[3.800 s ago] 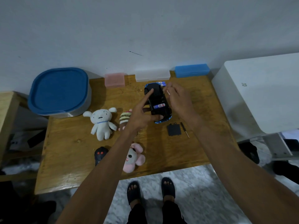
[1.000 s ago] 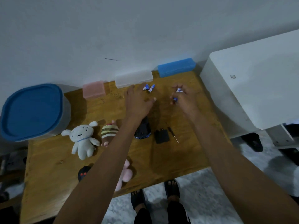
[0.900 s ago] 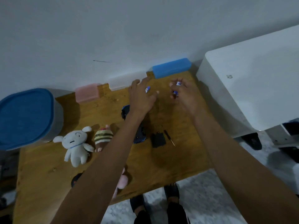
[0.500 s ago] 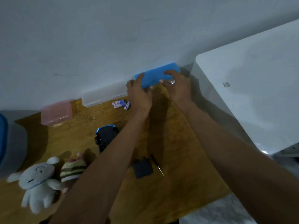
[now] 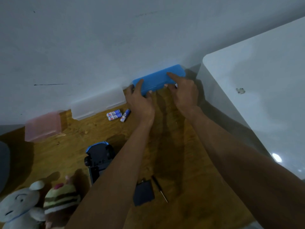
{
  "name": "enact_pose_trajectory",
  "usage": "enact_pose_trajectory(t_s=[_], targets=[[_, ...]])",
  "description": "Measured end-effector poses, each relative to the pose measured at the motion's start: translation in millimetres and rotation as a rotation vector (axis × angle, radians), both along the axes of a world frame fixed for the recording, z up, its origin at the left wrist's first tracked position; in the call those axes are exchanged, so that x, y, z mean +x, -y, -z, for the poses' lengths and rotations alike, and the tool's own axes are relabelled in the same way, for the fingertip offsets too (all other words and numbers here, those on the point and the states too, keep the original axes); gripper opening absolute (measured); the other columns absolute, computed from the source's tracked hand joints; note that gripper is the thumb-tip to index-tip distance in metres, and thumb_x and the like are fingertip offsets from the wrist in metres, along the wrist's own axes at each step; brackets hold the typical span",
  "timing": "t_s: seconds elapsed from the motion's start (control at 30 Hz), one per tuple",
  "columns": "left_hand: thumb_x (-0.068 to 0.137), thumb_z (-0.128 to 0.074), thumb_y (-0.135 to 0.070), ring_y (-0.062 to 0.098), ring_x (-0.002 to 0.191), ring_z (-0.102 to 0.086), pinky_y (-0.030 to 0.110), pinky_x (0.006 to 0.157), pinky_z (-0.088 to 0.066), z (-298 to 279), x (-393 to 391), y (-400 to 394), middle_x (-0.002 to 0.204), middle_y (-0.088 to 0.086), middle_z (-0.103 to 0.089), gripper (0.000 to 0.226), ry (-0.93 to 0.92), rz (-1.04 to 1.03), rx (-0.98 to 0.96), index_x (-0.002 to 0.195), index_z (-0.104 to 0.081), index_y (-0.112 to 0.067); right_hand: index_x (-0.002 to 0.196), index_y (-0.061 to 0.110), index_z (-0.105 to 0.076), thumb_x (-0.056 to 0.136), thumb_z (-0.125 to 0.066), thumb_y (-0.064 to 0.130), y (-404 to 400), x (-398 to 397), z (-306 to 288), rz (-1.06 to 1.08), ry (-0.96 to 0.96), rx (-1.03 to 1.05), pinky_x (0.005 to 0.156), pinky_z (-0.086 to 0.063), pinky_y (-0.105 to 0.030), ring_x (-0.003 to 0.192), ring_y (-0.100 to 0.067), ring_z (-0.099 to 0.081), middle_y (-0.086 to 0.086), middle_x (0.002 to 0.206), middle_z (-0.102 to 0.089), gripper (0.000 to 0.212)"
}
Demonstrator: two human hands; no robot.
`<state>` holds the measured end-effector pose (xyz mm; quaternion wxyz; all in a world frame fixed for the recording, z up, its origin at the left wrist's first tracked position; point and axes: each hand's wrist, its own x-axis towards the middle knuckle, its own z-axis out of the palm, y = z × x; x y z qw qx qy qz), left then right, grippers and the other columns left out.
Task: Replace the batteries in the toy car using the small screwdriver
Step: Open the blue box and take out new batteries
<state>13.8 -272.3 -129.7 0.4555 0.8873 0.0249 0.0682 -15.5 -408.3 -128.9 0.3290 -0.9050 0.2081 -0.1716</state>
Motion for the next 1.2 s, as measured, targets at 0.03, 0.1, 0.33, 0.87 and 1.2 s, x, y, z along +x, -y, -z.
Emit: enact_pose_trajectory(t_s=[0.03,0.1,0.33,0.87,1.2], targets=[[0.091,-0.071,-0.008,0.025,0.134,-0.047,0.037,0.113,-0.044,2,0,1,0.142,0.013,-0.051,0.05,0.016,-0.002,0.003,0.14,-0.06,-0.017,0.138,0.028,-0.06,0.096,-0.064,0.04,1,0,0,0.003,0.032,-0.003,0.091,-0.056,-0.044,0.103,-0.029,-0.067,-0.011,0.119,-0.071,0.044],[0.092,-0.069,-0.005,0.025,0.133,-0.048,0.04,0.112,-0.046,5,-2,1,0.142,0.013,-0.05,0.057,0.049,0.012,-0.005,0.144,-0.055,-0.021,0.135,0.028,-0.063,0.094,-0.065,0.042,1,2,-1,0.015,0.09,-0.009,0.082,-0.057,-0.041,0.095,-0.028,-0.068,-0.01,0.109,-0.073,0.043],[0.091,-0.066,0.004,0.012,0.125,-0.048,0.044,0.104,-0.053,8,-8,-4,0.137,0.006,-0.054,0.09,0.152,0.081,-0.045,0.16,-0.021,-0.031,0.134,0.024,-0.063,0.09,-0.071,0.04,4,19,-20,0.053,0.188,0.097,0.088,-0.058,-0.03,0.091,-0.014,-0.067,-0.005,0.11,-0.074,0.048],[0.087,-0.072,0.002,0.02,0.119,-0.057,0.035,0.099,-0.054,5,-1,-9,0.13,0.009,-0.059,0.095,0.089,0.12,-0.023,0.159,-0.022,-0.033,0.069,0.015,-0.065,0.091,-0.059,0.054,7,56,3,-0.238,0.289,-0.547,0.045,-0.031,-0.026,0.051,-0.025,-0.059,-0.007,0.065,-0.057,0.045],[0.087,-0.073,-0.001,0.022,0.12,-0.057,0.041,0.102,-0.053,7,1,-8,0.128,0.01,-0.058,0.094,0.081,0.106,-0.016,0.159,-0.022,-0.033,0.081,0.01,-0.074,0.094,-0.049,0.055,10,67,9,-0.367,0.176,-0.378,0.065,-0.043,-0.039,0.085,-0.035,-0.056,-0.013,0.077,-0.055,0.053]])
